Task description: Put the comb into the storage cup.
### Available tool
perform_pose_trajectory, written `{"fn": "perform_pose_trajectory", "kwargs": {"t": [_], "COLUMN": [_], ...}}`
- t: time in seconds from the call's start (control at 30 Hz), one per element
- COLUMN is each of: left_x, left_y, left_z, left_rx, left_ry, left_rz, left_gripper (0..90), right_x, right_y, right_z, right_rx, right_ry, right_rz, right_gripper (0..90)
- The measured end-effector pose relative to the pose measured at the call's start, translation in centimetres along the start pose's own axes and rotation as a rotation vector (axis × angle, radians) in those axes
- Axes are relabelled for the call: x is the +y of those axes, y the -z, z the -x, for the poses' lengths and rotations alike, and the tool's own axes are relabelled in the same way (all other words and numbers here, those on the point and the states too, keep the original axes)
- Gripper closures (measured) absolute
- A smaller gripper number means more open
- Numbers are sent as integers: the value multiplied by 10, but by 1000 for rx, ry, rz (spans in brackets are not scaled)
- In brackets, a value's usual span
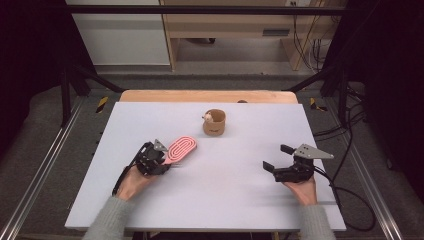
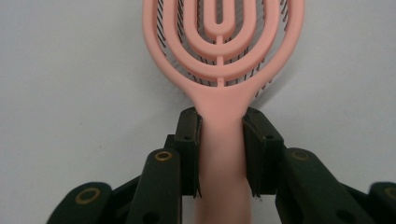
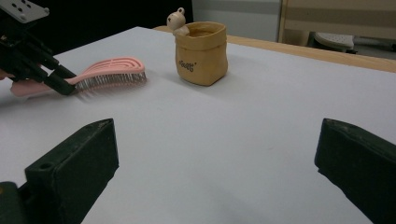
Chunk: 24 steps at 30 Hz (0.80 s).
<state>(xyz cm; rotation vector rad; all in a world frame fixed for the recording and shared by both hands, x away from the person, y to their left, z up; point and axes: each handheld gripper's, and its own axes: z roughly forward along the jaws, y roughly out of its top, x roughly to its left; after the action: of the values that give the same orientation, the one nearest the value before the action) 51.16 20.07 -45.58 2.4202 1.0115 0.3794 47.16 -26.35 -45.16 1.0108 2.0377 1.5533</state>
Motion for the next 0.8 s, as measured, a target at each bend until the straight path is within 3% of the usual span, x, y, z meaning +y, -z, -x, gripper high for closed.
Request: {"fn": "perform_pose_trajectory", "kwargs": {"t": [0.8], "left_x": [-2], "left_y": [16], "left_z": [1], "left_rx": [14], "left_ry": [28], "left_rz": [89], "left_gripper": [690], "right_x": [0], "right_y": [0], "right_z": [0], "right_rx": [3], "right_ry": [-5], "right_rz": [-3], "right_gripper": [3]}}
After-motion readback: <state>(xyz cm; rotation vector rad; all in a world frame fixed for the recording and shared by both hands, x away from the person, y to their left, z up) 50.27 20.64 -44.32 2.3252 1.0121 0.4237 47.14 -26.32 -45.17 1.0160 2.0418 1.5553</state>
